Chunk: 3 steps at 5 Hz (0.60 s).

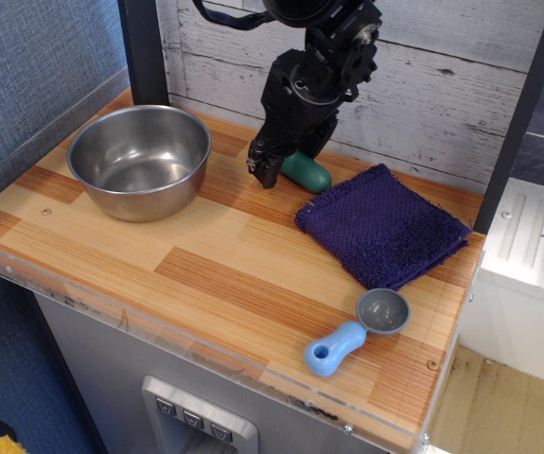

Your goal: Place the cucumber between steel bowl and purple cloth.

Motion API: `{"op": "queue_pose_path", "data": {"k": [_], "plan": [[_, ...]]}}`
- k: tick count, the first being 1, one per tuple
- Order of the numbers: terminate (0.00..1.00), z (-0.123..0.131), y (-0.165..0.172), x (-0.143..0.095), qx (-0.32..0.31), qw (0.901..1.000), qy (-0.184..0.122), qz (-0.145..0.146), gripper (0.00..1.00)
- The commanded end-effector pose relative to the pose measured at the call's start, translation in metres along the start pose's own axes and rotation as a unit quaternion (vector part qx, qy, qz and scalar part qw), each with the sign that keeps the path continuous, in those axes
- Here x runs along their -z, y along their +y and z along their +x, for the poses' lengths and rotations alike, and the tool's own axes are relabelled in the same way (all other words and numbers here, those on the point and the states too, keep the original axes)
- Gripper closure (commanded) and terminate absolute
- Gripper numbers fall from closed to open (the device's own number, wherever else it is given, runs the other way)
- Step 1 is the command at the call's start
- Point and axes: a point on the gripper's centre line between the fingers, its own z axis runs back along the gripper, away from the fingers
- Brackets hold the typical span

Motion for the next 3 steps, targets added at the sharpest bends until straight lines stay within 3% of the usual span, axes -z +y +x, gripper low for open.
{"op": "queue_pose_path", "data": {"k": [1,3], "plan": [[0.00,0.026,-0.008,-0.052,-0.029,0.9966,-0.018,-0.075,0.00],[0.00,0.032,0.019,-0.093,-0.030,0.9948,-0.029,-0.093,0.00]]}}
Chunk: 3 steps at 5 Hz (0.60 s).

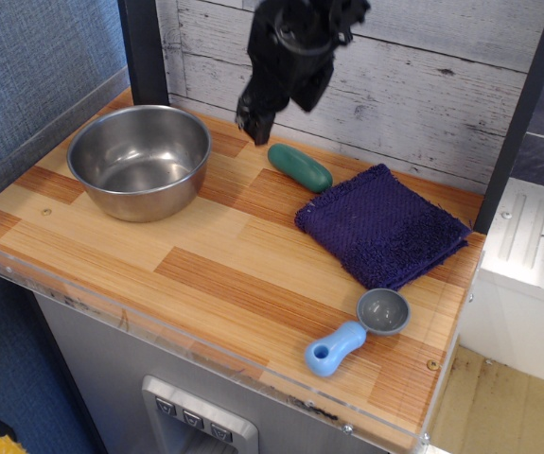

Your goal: Place the cucumber between steel bowl and purple cloth.

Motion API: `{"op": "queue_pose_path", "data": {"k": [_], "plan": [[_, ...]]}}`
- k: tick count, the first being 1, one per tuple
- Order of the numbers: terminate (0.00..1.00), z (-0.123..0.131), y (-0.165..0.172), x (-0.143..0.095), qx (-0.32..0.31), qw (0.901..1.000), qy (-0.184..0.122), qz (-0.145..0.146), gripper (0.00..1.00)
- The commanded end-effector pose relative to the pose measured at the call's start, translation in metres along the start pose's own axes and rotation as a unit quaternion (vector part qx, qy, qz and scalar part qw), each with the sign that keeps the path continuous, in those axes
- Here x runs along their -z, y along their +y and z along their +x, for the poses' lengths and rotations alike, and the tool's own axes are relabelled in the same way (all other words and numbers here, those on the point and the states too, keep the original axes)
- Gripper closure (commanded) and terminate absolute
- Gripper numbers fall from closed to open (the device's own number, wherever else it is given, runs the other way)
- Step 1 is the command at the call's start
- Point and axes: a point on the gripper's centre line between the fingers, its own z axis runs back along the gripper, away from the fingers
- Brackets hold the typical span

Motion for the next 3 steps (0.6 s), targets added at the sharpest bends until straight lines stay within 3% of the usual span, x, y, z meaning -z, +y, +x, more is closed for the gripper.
{"op": "queue_pose_path", "data": {"k": [1,2,3], "plan": [[0.00,0.0106,0.0103,-0.0372,-0.003,0.9994,-0.012,-0.032,0.00],[0.00,0.0106,0.0103,-0.0372,-0.003,0.9994,-0.012,-0.032,0.00],[1.00,0.0106,0.0103,-0.0372,-0.003,0.9994,-0.012,-0.032,0.00]]}}
